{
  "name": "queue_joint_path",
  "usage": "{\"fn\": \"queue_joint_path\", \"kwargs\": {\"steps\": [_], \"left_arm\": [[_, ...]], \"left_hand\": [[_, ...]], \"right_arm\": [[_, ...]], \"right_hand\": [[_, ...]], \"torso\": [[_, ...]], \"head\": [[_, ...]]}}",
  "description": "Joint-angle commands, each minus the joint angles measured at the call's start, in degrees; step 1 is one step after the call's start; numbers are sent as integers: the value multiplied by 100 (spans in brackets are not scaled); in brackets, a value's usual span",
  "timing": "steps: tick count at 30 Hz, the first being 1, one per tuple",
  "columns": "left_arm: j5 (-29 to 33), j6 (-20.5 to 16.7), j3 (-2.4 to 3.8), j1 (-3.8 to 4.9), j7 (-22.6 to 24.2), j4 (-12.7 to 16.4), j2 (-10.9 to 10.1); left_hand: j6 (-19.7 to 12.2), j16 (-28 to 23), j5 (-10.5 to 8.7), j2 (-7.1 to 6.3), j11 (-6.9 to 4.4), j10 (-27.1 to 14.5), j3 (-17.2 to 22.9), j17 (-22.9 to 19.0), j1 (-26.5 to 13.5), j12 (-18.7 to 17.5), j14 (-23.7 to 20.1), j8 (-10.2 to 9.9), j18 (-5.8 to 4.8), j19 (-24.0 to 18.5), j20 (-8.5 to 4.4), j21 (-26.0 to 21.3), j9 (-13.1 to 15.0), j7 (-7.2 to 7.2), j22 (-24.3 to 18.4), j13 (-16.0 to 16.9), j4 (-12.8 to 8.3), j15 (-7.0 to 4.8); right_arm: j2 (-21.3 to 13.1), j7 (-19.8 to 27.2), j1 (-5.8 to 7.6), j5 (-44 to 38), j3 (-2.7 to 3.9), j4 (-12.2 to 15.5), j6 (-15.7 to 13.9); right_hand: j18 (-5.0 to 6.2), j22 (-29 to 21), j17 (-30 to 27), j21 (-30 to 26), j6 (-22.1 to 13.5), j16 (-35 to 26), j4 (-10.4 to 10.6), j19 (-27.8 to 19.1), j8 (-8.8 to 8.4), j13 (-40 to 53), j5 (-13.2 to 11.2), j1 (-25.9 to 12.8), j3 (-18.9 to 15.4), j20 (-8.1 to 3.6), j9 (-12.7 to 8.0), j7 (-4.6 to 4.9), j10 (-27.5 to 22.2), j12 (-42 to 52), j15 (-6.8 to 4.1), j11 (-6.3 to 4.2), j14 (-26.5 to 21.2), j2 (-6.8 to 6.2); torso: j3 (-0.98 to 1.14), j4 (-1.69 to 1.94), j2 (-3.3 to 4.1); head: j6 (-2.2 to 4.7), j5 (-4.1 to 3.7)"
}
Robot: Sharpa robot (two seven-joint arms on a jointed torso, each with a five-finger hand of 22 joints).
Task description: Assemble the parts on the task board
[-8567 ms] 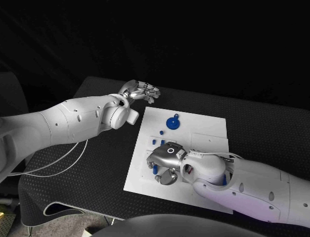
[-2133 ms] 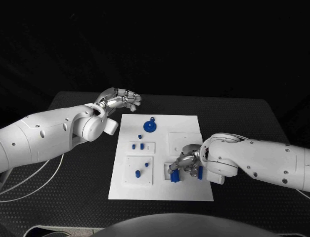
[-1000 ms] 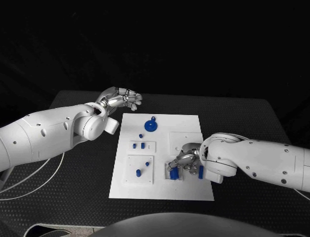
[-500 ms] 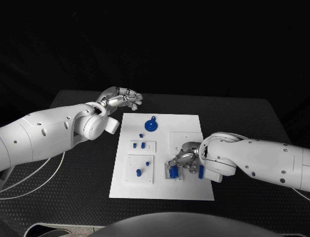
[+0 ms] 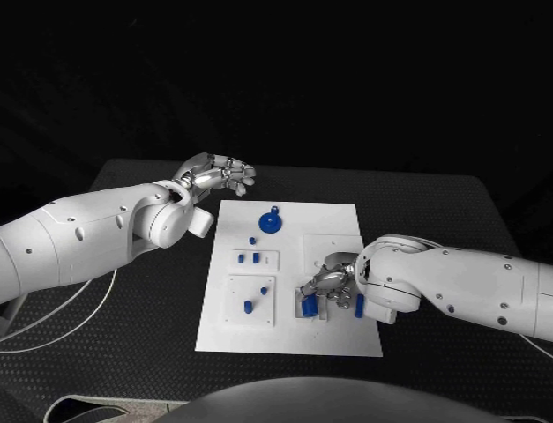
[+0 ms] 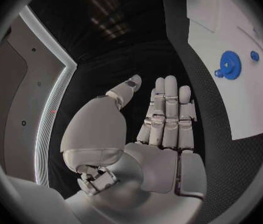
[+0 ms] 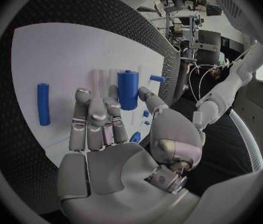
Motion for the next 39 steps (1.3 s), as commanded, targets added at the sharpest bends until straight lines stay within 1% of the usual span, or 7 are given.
{"fn": "queue_joint_path", "kwargs": {"steps": [1, 3, 7, 12, 27, 33, 39], "left_arm": [[27, 89, 4, 9, 17, 20, 6], [27, 90, 4, 10, 16, 20, 8], [27, 90, 4, 10, 15, 19, 6], [27, 88, 4, 10, 12, 19, 1], [27, 99, 4, 12, 3, 17, 1], [26, 102, 4, 12, 6, -11, 7], [25, 89, 4, 12, 18, -53, 2]], "left_hand": [[-48, -36, 1, 4, 7, -43, 4, 8, -53, -26, -17, 3, 102, 30, 13, -32, -6, 2, 7, -2, 38, 31], [-51, -37, 0, 2, 8, -44, 4, 9, -53, -27, -18, 3, 103, 29, 13, -33, -6, 2, 7, -2, 38, 31], [-54, -39, 0, 1, 9, -46, 5, 10, -53, -28, -19, 2, 103, 29, 14, -34, -7, 3, 8, -2, 39, 32], [-57, -42, -1, -1, 9, -48, 6, 11, -53, -29, -20, 1, 103, 28, 14, -36, -8, 4, 9, -2, 40, 33], [-64, -47, -2, -4, 10, -50, 9, 15, -47, -29, -21, -1, 104, 27, 15, -40, -10, 7, 13, -2, 38, 34], [-64, -48, -3, -2, 10, -50, 11, 17, -46, -29, -21, 0, 105, 27, 16, -41, -10, 8, 14, -2, 40, 34], [-59, -49, -2, 1, 10, -48, 13, 20, -45, -27, -19, 5, 105, 28, 17, -43, -9, 6, 16, -1, 42, 34]], "right_arm": [[7, -30, -33, -49, -15, -25, 137], [7, -23, -39, -62, -15, -31, 125], [5, -17, -39, -66, -15, -29, 117], [3, -8, -39, -110, -15, -23, 136], [-52, 72, -40, -277, -15, 24, -8], [-290, 357, -35, -324, -10, 221, -221], [-636, 490, 65, -191, 141, 455, -286]], "right_hand": [[83, 77, -15, 29, 3, 28, 7, 17, -42, 0, -52, -55, 31, 0, -7, 1, -10, -41, -28, 2, -83, -32], [83, 76, -24, 27, -10, 31, 8, 8, -53, 3, -98, -88, 15, 4, -6, 4, -22, -48, -24, 9, -95, -79], [83, 59, -65, 8, -55, 51, 118, -16, -91, 23, -951, -226, 13, -12, 4, 13, -52, -64, -18, 16, -138, -402], [83, 59, -96, -8, -149, 76, -65, -69, -145, 45, -1203, -354, -233, -30, 14, 33, -99, -76, -2, 36, -192, -433], [83, 45, -139, -17, -151, 105, -248, -62, -158, 58, -1267, -284, -258, -43, 34, 40, -104, -77, 2, 39, -216, -330], [83, 44, -170, -6, -119, 133, -345, -32, -152, 58, -1042, -188, -230, -39, 50, 32, -71, -74, -6, 31, -201, -276], [83, 44, -197, 6, -112, 148, -446, -10, -156, 55, -978, -35, -208, -37, 60, 34, -43, -73, -5, 33, -190, -257]], "torso": [[0, -1, -1], [2, -1, 1], [2, -4, -1], [4, -4, -1], [2, -5, -1], [7, -9, -3], [7, -17, -4]], "head": [[-15, 6], [-16, 11], [-15, 15], [-24, 20], [-25, 21], [3, 6], [39, -21]]}}
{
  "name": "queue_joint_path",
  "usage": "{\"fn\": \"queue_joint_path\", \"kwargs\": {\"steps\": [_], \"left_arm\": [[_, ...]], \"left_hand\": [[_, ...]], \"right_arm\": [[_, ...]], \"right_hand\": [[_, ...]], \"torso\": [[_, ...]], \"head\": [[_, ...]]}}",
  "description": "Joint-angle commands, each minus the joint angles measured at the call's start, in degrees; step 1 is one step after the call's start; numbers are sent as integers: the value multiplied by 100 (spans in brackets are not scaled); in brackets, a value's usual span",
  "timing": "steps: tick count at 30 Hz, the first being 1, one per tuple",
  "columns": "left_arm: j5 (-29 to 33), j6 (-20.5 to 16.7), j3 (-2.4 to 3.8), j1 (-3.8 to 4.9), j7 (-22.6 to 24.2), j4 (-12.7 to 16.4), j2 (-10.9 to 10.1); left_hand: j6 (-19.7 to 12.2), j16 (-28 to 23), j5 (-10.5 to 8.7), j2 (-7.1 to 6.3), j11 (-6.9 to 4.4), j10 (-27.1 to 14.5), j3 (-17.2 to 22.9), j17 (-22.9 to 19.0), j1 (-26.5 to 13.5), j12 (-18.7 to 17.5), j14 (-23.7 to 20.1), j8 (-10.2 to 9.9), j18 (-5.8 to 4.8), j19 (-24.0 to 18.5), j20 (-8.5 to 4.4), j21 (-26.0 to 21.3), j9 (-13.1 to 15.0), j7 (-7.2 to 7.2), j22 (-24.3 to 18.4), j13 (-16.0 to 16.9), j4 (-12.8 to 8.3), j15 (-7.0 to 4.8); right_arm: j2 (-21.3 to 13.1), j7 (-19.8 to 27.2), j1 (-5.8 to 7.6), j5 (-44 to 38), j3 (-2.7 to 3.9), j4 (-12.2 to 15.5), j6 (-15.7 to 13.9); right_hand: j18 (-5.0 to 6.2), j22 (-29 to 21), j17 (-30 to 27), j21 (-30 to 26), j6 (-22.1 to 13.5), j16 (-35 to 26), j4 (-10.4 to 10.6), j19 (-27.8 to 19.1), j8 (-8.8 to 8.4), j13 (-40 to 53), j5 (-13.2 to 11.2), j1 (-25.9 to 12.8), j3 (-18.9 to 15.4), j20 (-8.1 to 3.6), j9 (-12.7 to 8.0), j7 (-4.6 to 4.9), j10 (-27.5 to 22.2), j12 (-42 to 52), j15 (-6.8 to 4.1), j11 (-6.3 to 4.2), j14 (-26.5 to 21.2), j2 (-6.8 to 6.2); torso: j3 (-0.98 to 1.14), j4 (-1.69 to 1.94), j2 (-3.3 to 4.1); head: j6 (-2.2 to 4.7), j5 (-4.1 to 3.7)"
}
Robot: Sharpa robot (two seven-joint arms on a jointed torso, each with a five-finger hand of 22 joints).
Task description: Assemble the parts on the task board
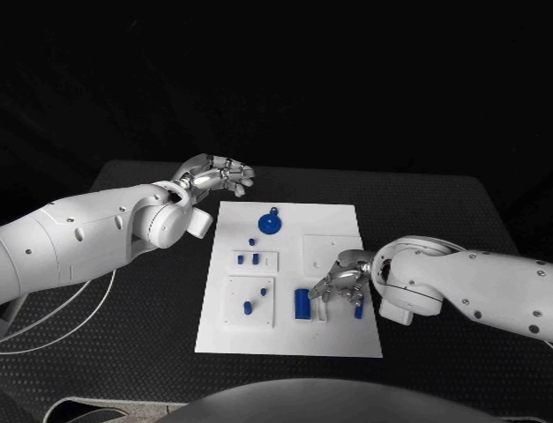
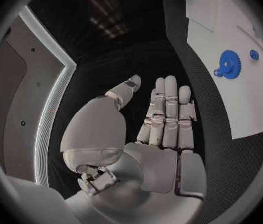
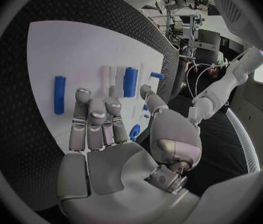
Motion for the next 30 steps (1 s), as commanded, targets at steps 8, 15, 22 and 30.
{"fn": "queue_joint_path", "kwargs": {"steps": [8, 15, 22, 30], "left_arm": [[22, 76, 4, 9, 45, -26, -2], [18, 105, 3, 9, 38, -18, 4], [10, 119, 2, 9, 33, -10, -1], [7, 133, 2, 9, 28, 5, 4]], "left_hand": [[-13, -28, -7, 3, -12, -24, -6, 12, -46, -24, -14, 12, 105, 30, 18, -22, -3, 1, 12, 1, 33, 35], [-4, -35, -56, -13, -15, -20, -17, 26, -73, -22, -9, 26, 105, 33, 19, -28, -2, -4, 22, 3, 60, 34], [1, -39, -69, -21, -15, -19, -23, 32, -90, -21, -8, 32, 105, 32, 20, -32, -1, -7, 27, 5, 76, 35], [2, -42, -70, -20, -15, -19, -25, 35, -99, -21, -9, 35, 105, 32, 20, -35, -1, -8, 30, 5, 87, 35]], "right_arm": [[-600, 83, 216, -11, 178, 291, 54], [-902, -316, 219, -57, 160, 221, 274], [-1082, -463, 201, -435, -43, 199, 297], [-910, -486, 29, -743, -83, 152, 213]], "right_hand": [[44, 36, -63, -1, 139, 29, 11, 43, 51, -13, -9, 267, 116, 20, 39, -10, 71, -48, -38, -27, -2, 15], [44, 44, -84, 13, 210, 49, 17, 49, 75, -13, 24, 372, 193, 28, 57, -31, 100, -45, -53, -46, 7, 66], [44, 68, -100, 89, 281, 131, 357, 129, 70, 163, -511, 545, 645, 7, 67, -51, 265, 107, -73, -65, 41, -94], [44, 76, -114, 109, 309, 149, 444, 131, 72, 201, -549, 564, 726, 4, 77, -58, 306, 138, -76, -69, 48, -189]], "torso": [[7, -14, -3], [10, -6, 6], [1, -8, 4], [-1, 17, 5]], "head": [[68, -69], [124, -98], [99, -138], [72, -212]]}}
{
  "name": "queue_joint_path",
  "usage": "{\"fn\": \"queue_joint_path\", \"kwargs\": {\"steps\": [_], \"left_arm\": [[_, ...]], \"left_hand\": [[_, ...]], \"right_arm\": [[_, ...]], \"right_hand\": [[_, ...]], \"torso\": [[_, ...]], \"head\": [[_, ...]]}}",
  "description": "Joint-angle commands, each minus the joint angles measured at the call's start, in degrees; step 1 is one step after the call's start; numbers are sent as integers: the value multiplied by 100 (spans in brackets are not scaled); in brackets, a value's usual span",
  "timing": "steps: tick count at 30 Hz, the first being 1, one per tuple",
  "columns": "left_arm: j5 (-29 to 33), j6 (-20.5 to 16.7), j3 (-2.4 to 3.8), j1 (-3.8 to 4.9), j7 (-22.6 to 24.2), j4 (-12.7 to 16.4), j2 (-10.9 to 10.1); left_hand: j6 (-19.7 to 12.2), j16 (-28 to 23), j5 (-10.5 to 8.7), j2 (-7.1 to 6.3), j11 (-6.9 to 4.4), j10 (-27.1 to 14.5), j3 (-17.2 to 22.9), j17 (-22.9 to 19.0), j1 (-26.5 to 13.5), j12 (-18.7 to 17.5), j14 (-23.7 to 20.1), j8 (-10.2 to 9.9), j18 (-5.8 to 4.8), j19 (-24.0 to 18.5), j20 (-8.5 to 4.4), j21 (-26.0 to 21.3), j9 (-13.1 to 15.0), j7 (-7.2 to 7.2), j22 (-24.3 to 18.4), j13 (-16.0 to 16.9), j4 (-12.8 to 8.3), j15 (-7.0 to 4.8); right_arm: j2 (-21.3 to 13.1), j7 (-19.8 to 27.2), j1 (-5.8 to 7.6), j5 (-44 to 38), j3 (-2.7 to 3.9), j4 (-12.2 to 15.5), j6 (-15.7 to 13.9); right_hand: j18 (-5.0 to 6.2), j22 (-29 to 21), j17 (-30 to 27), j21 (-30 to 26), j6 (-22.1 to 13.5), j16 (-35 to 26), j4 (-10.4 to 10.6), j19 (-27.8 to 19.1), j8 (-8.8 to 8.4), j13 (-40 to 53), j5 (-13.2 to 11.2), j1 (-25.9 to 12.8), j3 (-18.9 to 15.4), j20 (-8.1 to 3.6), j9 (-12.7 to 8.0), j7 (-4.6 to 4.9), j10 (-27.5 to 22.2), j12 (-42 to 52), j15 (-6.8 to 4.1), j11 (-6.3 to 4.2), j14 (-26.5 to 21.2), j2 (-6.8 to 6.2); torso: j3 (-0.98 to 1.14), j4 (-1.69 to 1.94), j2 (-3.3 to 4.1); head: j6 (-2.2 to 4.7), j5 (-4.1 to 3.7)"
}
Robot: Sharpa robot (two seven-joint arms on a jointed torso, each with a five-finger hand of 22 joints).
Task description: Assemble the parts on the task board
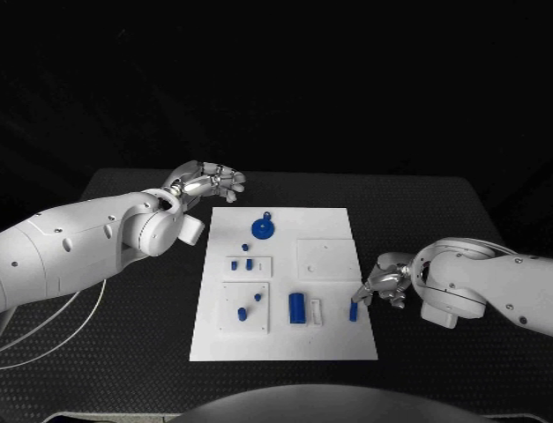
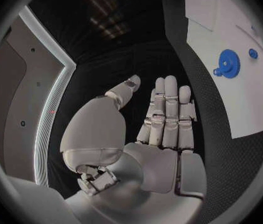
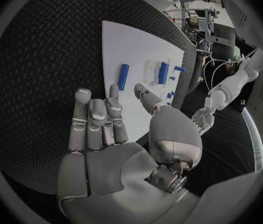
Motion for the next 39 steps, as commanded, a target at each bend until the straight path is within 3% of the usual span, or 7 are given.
{"fn": "queue_joint_path", "kwargs": {"steps": [1, 3, 5, 6, 25, 33, 39], "left_arm": [[10, 94, 4, 8, 31, 27, 9], [10, 101, 4, 8, 31, 37, 15], [10, 107, 3, 8, 26, 51, 7], [10, 106, 3, 8, 26, 54, 5], [9, 124, 3, 8, 15, 63, -20], [6, 138, 3, 8, 7, 71, -32], [1, 139, 3, 8, -1, 77, -52]], "left_hand": [[3, -20, -36, 3, -15, -19, -6, 6, -76, -21, -9, 35, 105, 32, 20, -35, -2, -8, 18, 5, 38, 35], [3, -20, -36, 3, -15, -19, -6, 7, -77, -21, -9, 36, 105, 32, 20, -35, -2, -9, 19, 5, 39, 35], [3, -21, -36, 4, -15, -19, -7, 7, -79, -21, -9, 36, 105, 32, 20, -36, -2, -9, 19, 5, 41, 35], [3, -21, -36, 4, -15, -19, -7, 8, -79, -21, -9, 37, 105, 32, 20, -36, -2, -9, 19, 5, 42, 35], [4, -26, -36, 2, -16, -20, -7, 13, -86, -21, -10, 40, 106, 31, 20, -41, -2, -11, 24, 6, 55, 35], [2, -28, -36, 2, -16, -20, -7, 16, -88, -21, -9, 41, 106, 31, 20, -42, -3, -11, 26, 6, 60, 35], [0, -29, -36, 2, -16, -20, -7, 18, -90, -21, -9, 41, 106, 31, 20, -43, -3, -10, 28, 6, 63, 35]], "right_arm": [[80, -101, -46, -364, -2, -25, 73], [99, -116, -105, -493, -4, -55, 80], [124, -117, -137, -495, -7, -90, 56], [131, -116, -150, -495, -8, -92, 53], [454, -76, -338, -1044, -11, -152, -23], [711, -93, -430, -2516, -12, -205, -16], [755, -98, -460, -2823, -13, -232, -13]], "right_hand": [[48, 75, -16, 44, 50, 42, 66, 45, 16, 12, -64, 11, 78, 5, 11, -3, 55, 26, -40, -14, 15, -108], [48, 72, -36, 55, 63, 53, 221, 53, 10, 27, -217, 69, 252, 1, 19, -5, 73, 30, -41, -16, 18, -220], [48, 60, -56, 64, 82, 67, 500, 83, 10, 47, -366, 172, 592, -9, 32, -18, 105, 40, -49, -13, 28, -505], [48, 61, -61, 73, 83, 73, 577, 90, 12, 57, -357, 199, 673, -11, 40, -7, 117, 48, -49, -26, 29, -553], [48, 71, -70, 96, 81, 90, 647, 90, 21, 88, -358, 258, 737, -13, 67, -12, 140, 70, -50, -25, 28, -601], [48, 75, -82, 115, 51, 100, 561, 79, 21, 62, -364, 513, 842, -24, 97, -8, 107, 37, -50, -22, 12, -654], [48, 73, -93, 116, 0, 98, 510, 60, 3, 37, -364, 703, 897, -19, 110, 7, 73, 4, -39, -9, -6, -590]], "torso": [[-2, 16, 2], [-2, 18, 2], [-5, 20, 1], [-8, 20, -1], [-5, 10, 0], [-3, 14, 3], [-6, 17, 3]], "head": [[-12, -34], [-8, -37], [-10, -36], [-20, -33], [-63, 9], [-78, 16], [-89, 24]]}}
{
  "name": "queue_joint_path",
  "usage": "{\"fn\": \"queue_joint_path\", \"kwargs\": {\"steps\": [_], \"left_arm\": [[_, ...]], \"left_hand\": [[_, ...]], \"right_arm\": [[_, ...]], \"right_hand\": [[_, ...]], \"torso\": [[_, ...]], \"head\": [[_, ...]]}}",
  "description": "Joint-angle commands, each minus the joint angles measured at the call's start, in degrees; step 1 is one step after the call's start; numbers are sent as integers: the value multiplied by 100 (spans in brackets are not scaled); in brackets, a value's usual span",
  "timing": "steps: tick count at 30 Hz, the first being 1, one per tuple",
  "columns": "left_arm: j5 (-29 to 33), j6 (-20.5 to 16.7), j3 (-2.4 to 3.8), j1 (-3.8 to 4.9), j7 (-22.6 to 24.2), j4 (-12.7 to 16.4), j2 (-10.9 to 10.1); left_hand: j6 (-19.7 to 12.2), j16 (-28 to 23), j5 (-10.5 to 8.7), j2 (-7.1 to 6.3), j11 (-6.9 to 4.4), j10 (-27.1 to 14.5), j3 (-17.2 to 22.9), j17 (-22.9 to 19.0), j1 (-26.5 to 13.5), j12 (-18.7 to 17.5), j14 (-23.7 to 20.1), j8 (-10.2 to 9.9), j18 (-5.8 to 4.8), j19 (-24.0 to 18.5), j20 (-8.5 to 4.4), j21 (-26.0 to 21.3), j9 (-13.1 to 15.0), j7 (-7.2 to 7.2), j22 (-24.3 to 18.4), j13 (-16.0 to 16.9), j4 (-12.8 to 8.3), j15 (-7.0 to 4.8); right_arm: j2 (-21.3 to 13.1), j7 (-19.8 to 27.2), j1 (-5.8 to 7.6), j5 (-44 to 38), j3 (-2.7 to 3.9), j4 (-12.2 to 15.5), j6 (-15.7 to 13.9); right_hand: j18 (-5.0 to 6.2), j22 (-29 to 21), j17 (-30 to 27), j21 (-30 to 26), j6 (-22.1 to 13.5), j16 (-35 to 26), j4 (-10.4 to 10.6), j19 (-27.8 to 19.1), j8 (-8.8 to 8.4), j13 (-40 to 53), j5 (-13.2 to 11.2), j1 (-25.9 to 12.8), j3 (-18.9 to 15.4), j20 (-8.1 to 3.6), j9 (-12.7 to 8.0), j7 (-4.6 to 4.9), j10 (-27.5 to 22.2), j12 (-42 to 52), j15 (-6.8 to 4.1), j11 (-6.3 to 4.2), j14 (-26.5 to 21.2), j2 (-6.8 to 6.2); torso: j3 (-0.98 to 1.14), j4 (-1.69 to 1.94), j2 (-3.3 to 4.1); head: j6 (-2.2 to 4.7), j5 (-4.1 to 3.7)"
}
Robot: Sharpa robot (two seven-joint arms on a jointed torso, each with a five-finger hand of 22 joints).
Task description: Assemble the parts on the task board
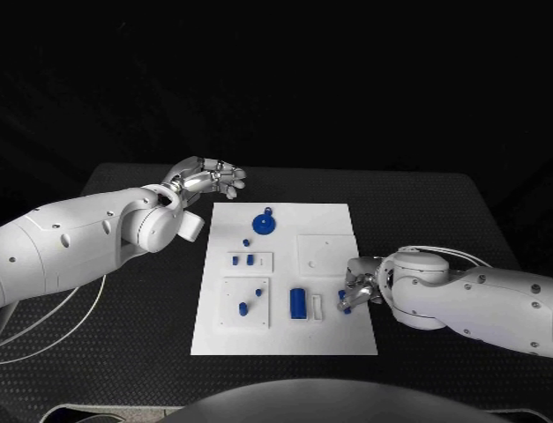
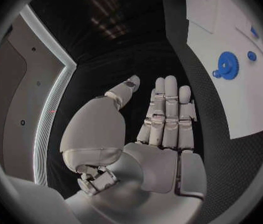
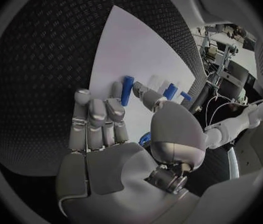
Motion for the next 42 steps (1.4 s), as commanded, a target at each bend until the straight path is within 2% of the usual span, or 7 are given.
{"fn": "queue_joint_path", "kwargs": {"steps": [1, 19, 21, 24, 29, 36, 42], "left_arm": [[2, 85, 3, 8, 21, 20, -7], [-6, 117, 3, 9, -17, 23, -3], [-7, 125, 3, 9, -19, 27, -2], [-11, 131, 3, 9, -24, 22, 2], [-17, 132, 3, 9, -32, 21, -3], [-28, 148, 3, 9, -44, 31, -11], [-39, 151, 3, 10, -47, 37, -15]], "left_hand": [[-1, -29, -37, 4, -16, -21, -8, 9, -49, -21, -9, 19, 107, 31, 20, -21, -4, -10, 31, 6, 33, 35], [-17, -35, -38, -2, -14, -26, -11, 17, -61, -23, -8, 14, 107, 31, 20, -26, -9, -5, 37, 6, 52, 35], [-18, -35, -38, -2, -14, -26, -11, 17, -61, -24, -8, 14, 107, 31, 20, -27, -9, -4, 38, 6, 53, 35], [-19, -36, -37, -2, -14, -27, -11, 18, -62, -24, -8, 14, 108, 31, 20, -27, -9, -4, 38, 6, 55, 35], [-20, -36, -37, 0, -14, -27, -10, 19, -61, -24, -7, 14, 108, 32, 20, -27, -9, -4, 39, 6, 56, 35], [-20, -37, -35, 2, -14, -27, -8, 21, -58, -24, -7, 15, 109, 32, 19, -28, -10, -4, 40, 6, 56, 34], [-21, -38, -35, 1, -14, -27, -7, 23, -55, -24, -6, 16, 109, 32, 19, -29, -10, -4, 42, 7, 56, 34]], "right_arm": [[20, -33, -57, -729, -35, -72, 17], [105, 8, -74, -382, -35, -203, 92], [103, 32, -73, -126, -35, -221, 134], [75, 50, -73, 415, -35, -225, 144], [24, 114, -73, 1279, -34, -182, -52], [-99, 240, -56, 2371, -14, 18, -845], [-156, 233, 21, 2799, -6, 171, -1109]], "right_hand": [[66, 72, -9, 38, -159, 26, -25, -2, -277, -3, -27, 136, 67, 0, -840, 86, -39, -41, -12, 5, -11, 21], [66, 55, -43, 32, -246, 28, 99, -31, -336, -64, -25, 194, 317, 53, -847, 132, -117, -116, 37, 51, -36, -75], [66, 52, -50, 28, -236, 28, 88, -37, -337, -62, -17, 283, 455, 48, -849, 130, -110, -116, 36, 49, -35, 14], [66, 66, -63, 29, -205, 33, -148, -85, -342, -62, 202, 451, 729, 68, -861, 137, -115, -122, 43, 48, -43, 459], [66, 80, -71, 45, -157, 44, -326, -106, -337, -53, 502, 361, 931, 104, -871, 133, -106, -116, 46, 45, -46, 761], [66, 75, -106, 82, -70, 53, -529, -83, -327, -89, 777, 82, 1042, 118, -886, 110, -86, -145, 36, 35, -30, 824], [66, 69, -118, 86, -37, 53, -575, -73, -316, -91, 803, 54, 1070, 113, -885, 100, -64, -145, 27, 24, -21, 841]], "torso": [[-3, 5, 1], [-1, -4, -3], [-1, -4, -3], [-2, -10, -3], [-2, -2, -3], [2, -5, -1], [-5, -2, -1]], "head": [[-12, 9], [-19, 23], [-20, 23], [-38, 34], [-42, 30], [-41, 41], [-44, 22]]}}
